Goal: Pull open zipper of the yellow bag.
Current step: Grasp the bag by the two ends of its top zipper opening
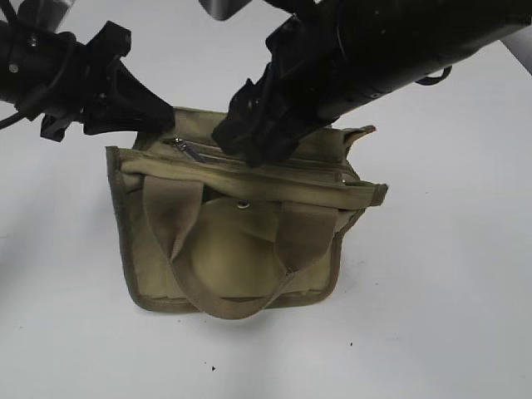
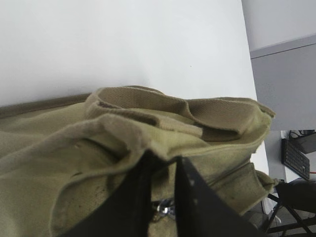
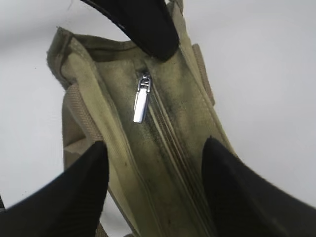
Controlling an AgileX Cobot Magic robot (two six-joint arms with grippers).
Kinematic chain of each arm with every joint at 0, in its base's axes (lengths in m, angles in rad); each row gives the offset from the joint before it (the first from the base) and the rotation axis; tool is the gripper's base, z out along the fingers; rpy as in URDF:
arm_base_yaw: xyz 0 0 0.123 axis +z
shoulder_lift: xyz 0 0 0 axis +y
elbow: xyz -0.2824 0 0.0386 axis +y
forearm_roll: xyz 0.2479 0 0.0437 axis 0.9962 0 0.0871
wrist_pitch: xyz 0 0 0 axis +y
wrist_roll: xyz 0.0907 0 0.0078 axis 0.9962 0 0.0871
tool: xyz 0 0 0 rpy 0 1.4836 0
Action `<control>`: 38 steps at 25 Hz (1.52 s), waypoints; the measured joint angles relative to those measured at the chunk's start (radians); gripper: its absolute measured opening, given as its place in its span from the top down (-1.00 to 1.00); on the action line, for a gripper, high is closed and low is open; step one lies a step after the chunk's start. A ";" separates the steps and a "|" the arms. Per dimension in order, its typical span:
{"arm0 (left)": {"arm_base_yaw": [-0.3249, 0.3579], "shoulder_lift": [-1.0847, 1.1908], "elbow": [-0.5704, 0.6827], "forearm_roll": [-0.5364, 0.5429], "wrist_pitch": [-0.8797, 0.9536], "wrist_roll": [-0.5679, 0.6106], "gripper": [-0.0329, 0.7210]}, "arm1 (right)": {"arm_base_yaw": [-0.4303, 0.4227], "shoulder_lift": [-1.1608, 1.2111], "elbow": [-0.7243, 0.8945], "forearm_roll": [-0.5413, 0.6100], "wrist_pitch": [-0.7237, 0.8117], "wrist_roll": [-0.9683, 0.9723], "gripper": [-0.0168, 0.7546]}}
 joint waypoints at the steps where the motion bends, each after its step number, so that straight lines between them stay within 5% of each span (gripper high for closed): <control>1: 0.000 0.000 0.000 0.000 0.000 0.001 0.73 | 0.000 0.004 0.000 0.002 -0.009 -0.004 -0.26; 4: 0.000 -0.001 0.000 -0.003 0.015 0.003 0.90 | 0.002 0.008 0.000 0.006 -0.018 -0.031 -0.26; 12: 0.000 -0.083 0.000 -0.003 0.088 0.003 0.91 | 0.060 0.033 0.000 0.009 -0.108 -0.154 -0.25; 16: 0.000 -0.112 -0.001 0.003 0.095 0.003 0.91 | 0.062 0.075 0.000 0.010 -0.133 -0.159 -0.03; 22: 0.000 -0.112 -0.001 0.162 0.074 -0.035 0.90 | 0.070 0.089 0.000 0.037 -0.149 -0.159 0.14; 25: 0.000 -0.105 -0.001 0.210 0.042 -0.085 0.66 | 0.070 0.081 0.000 0.040 -0.153 -0.159 0.15; 30: 0.000 -0.072 -0.001 0.201 0.008 -0.096 -0.21 | 0.070 0.066 0.000 0.042 -0.157 -0.159 0.15; 33: 0.000 -0.014 -0.001 0.159 0.008 -0.098 -0.31 | 0.070 0.066 0.000 0.042 -0.158 -0.159 0.15; 38: 0.000 0.029 -0.002 0.087 0.006 -0.096 -0.20 | 0.070 0.066 0.000 0.043 -0.154 -0.159 0.15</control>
